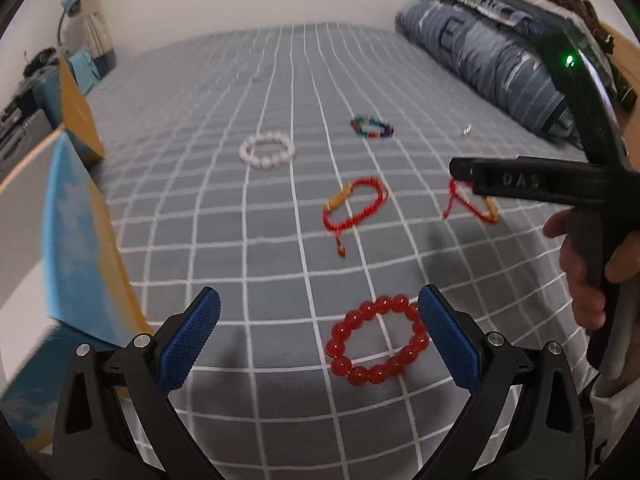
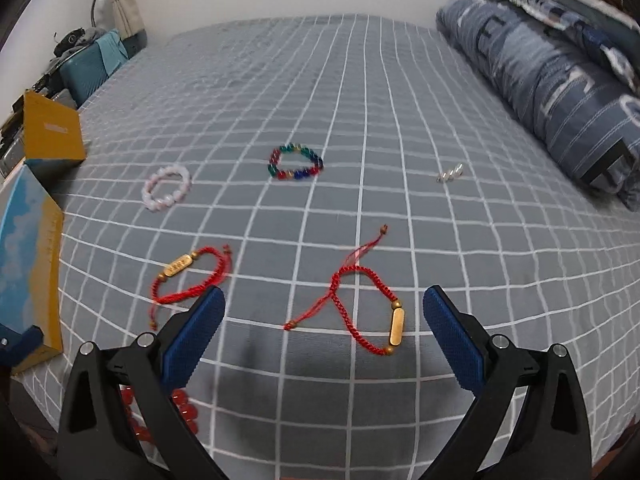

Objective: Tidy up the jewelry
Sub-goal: 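Move both open tools back over the remaining bracelets on the bed, then grasp the red bead bracelet with left tool while right tool grasps red cord bracelet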

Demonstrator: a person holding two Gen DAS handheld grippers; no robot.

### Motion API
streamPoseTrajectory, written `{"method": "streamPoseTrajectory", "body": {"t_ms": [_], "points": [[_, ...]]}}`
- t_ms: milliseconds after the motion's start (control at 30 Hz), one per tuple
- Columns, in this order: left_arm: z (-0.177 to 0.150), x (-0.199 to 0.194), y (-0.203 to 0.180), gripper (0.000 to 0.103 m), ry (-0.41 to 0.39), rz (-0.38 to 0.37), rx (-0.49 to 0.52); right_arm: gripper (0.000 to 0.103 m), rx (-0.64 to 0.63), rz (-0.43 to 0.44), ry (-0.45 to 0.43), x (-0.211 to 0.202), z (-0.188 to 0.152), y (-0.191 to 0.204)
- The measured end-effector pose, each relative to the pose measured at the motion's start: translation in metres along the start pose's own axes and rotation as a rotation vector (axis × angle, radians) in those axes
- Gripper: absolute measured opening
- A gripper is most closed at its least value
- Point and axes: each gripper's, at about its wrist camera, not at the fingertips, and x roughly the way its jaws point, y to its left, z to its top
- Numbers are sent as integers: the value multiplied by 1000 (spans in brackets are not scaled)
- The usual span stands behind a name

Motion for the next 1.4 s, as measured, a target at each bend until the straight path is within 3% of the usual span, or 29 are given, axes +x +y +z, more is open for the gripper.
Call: {"method": "streamPoseTrajectory", "body": {"t_ms": [167, 533, 633, 667, 900, 1067, 1133, 1167, 1233, 1267, 1400], "points": [[-8, 23, -1, 97, 46, 15, 1, 95, -26, -15, 44, 20, -3, -1], [-21, 53, 2, 97, 139, -39, -13, 95, 22, 7, 111, 50, -9, -20], [-23, 55, 1, 95, 139, -37, -9, 95, 36, 18, 127, 55, -10, -23], [-24, 55, 0, 89, 141, -34, -5, 94, 38, 17, 128, 56, -11, -23], [-24, 50, -1, 54, 158, -30, 10, 77, 38, 12, 151, 65, -14, -24], [-24, 48, -3, 21, 175, -55, 17, 66, 44, 6, 153, 65, -14, -24], [-24, 47, -2, 15, 178, -57, 12, 61, 46, 4, 153, 65, -14, -24], [-23, 46, -1, 13, 180, -65, 5, 53, 46, 2, 153, 65, -14, -24], [-22, 43, 1, 13, 176, -81, -12, 29, 55, -5, 150, 62, -14, -26], [-21, 41, 1, 13, 172, -85, -15, 12, 63, -10, 150, 61, -14, -27], [-17, 32, -1, 13, 147, -90, -11, 11, 96, 3, 155, 58, -13, -32]]}}
